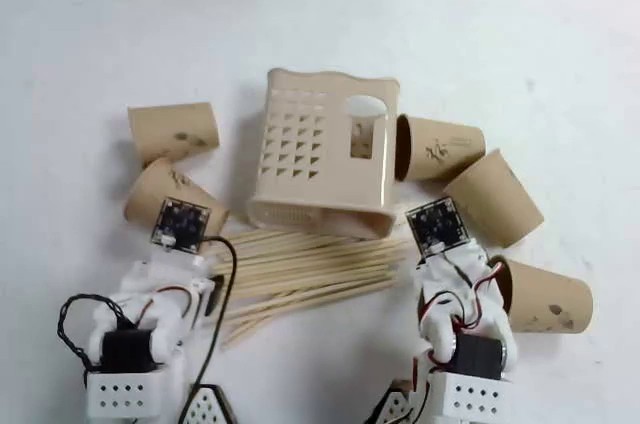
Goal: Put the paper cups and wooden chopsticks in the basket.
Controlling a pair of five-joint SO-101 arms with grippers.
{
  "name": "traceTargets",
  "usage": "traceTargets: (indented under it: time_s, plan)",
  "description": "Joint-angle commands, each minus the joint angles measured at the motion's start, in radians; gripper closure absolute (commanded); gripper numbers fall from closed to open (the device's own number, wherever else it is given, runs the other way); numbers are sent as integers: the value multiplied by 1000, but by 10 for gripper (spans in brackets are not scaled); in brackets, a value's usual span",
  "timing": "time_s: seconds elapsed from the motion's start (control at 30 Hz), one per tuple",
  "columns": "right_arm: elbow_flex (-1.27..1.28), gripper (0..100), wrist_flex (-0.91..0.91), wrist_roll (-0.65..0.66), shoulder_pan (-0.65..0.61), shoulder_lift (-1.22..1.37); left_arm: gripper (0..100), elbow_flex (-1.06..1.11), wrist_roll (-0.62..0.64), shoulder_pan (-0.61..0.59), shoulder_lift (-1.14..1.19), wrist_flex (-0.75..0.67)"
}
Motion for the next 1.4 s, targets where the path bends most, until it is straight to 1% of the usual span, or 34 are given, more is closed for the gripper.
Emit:
traceTargets:
  time_s: [0.0, 0.2, 0.33, 0.47, 0.67, 0.73, 0.77, 0.87, 0.9, 1.17, 1.37]
  plan:
    - [-109, 900, -2, -9, -4, -18, 751, 0, 8, 15, -4, 5]
    - [-288, 899, 67, -11, -7, -15, 751, 0, 8, 15, -4, 5]
    - [-414, 899, 65, -55, -67, 97, 751, 0, 8, 16, -4, 5]
    - [-598, 899, 61, -120, -143, 381, 751, 0, 8, 15, -4, 5]
    - [-984, 899, 73, -242, -282, 931, 751, 0, 8, 15, -4, 5]
    - [-1117, 878, 93, -262, -309, 1112, 751, 0, 8, 15, -4, 5]
    - [-1185, 851, 107, -276, -318, 1193, 751, 0, 8, 15, -4, 5]
    - [-1381, 759, 153, -310, -326, 1417, 751, 0, 8, 15, -4, 5]
    - [-1439, 742, 165, -308, -329, 1483, 751, 0, 8, 15, -4, 5]
    - [-1847, 752, 171, -318, -323, 1914, 751, 0, 8, 15, -4, 5]
    - [-2061, 754, 174, -318, -320, 2149, 751, 0, 8, 15, -4, 5]
